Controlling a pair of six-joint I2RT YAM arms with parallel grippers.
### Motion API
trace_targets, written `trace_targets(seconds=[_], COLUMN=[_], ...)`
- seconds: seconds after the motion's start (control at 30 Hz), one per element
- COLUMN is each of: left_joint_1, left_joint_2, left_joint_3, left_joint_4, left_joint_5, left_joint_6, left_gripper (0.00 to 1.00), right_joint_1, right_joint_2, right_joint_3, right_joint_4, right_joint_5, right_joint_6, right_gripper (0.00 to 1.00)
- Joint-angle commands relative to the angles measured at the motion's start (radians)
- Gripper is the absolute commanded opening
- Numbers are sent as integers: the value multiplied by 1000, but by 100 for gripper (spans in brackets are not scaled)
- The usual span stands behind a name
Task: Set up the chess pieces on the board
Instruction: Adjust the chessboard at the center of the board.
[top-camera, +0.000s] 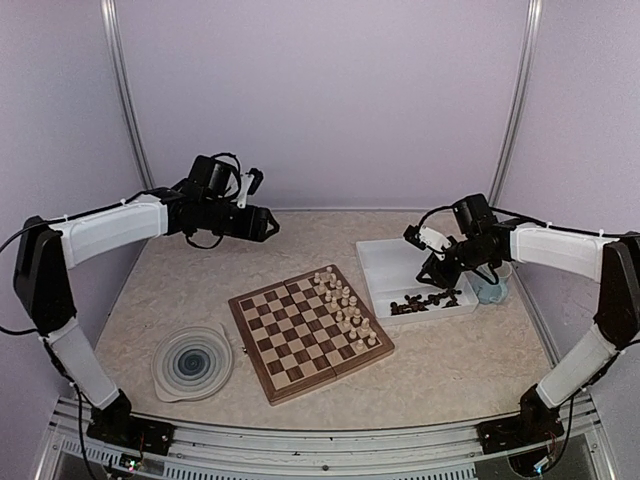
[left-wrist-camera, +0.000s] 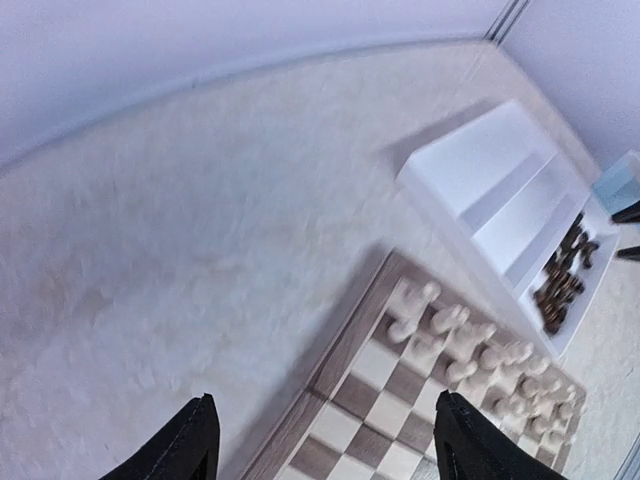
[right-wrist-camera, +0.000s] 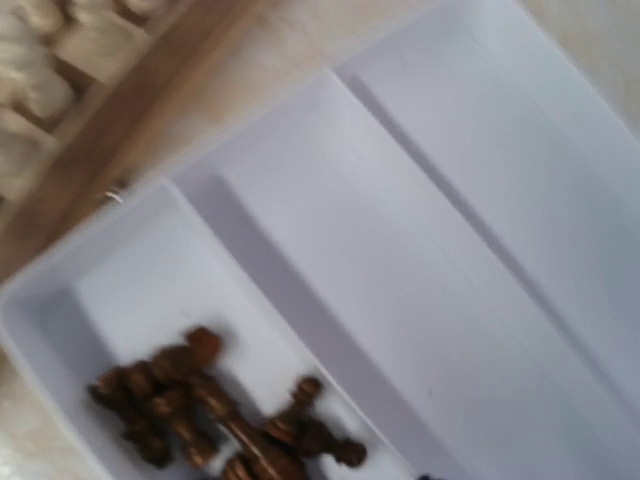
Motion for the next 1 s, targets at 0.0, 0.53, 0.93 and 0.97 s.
trace_targets(seconds=[0.0,0.53,0.93,0.97], left_joint_1=[-70,-37,-31,-31], left_joint_2=[-71,-194,-191,-190], left_joint_3=[19,-170,-172,-172], left_joint_4=[207,362,361,362], left_joint_5=[-105,-38,-35,-35], left_joint_6=[16,-50,-50,-50], left_gripper=[73,73,73,73], right_joint_1=[-68,-106,-125,-127], right_joint_2=[88,194,242,245], right_joint_3=[52,34,40,40], right_joint_4=[-104,-148,-163,-162], right_joint_5=[13,95,87,83], right_joint_6=[36,70,70,71], right_gripper=[35,31,19,18])
